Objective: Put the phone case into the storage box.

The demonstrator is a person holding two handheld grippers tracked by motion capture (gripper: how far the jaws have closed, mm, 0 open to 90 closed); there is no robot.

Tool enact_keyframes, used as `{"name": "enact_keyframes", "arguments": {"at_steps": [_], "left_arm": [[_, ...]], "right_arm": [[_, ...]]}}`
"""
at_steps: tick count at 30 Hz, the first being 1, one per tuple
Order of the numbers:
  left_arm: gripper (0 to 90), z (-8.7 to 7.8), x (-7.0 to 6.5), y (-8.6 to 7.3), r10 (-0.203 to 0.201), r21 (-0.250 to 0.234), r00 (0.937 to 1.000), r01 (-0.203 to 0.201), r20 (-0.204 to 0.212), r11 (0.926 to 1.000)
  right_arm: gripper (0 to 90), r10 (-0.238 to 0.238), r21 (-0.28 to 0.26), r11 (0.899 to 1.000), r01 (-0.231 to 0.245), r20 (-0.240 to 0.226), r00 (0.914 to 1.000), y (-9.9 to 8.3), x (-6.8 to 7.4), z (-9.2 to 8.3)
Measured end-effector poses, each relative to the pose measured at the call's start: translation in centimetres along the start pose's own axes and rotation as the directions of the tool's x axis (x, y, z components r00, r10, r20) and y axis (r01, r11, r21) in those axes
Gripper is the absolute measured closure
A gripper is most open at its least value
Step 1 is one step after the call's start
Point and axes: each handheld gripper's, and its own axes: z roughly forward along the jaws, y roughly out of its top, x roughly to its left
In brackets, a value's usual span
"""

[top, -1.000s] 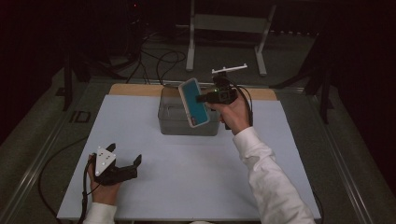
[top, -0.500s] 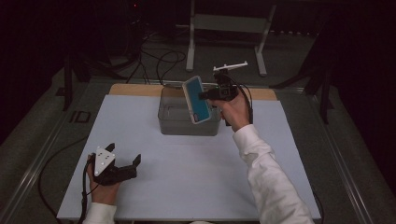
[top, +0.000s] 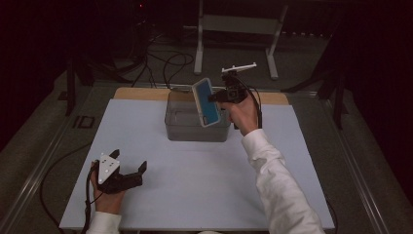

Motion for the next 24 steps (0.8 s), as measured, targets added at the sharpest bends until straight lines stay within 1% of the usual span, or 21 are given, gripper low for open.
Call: {"name": "enact_keyframes", "arguments": {"at_steps": [6,13,16,19,24], "left_arm": [[0.5,0.0,0.0,0.0,0.000,0.000,1.0000,0.000,0.000,1.0000],[0.5,-0.1,0.1,0.0,0.000,-0.003,1.0000,0.000,-0.004,1.0000],[0.5,-0.1,0.1,0.0,-0.001,-0.003,1.0000,0.001,-0.005,1.0000],[0.5,-0.1,0.1,0.0,-0.001,-0.003,1.0000,0.001,-0.005,1.0000],[0.5,-0.1,0.1,0.0,-0.004,-0.003,1.0000,0.004,-0.005,1.0000]], "right_arm": [[81.8,0.002,-0.001,1.000,-0.002,0.010,0.9999,0.3,0.0,0.1],[81.8,0.018,-0.006,1.000,-0.017,0.022,0.9996,0.5,-0.3,0.3],[81.8,0.017,0.001,1.000,-0.017,0.031,0.9994,0.5,-0.4,0.7],[81.8,0.021,0.000,1.000,-0.021,0.030,0.9993,0.5,-0.5,0.8],[81.8,0.034,0.000,0.999,-0.034,0.043,0.9985,0.7,-0.7,1.3]]}}
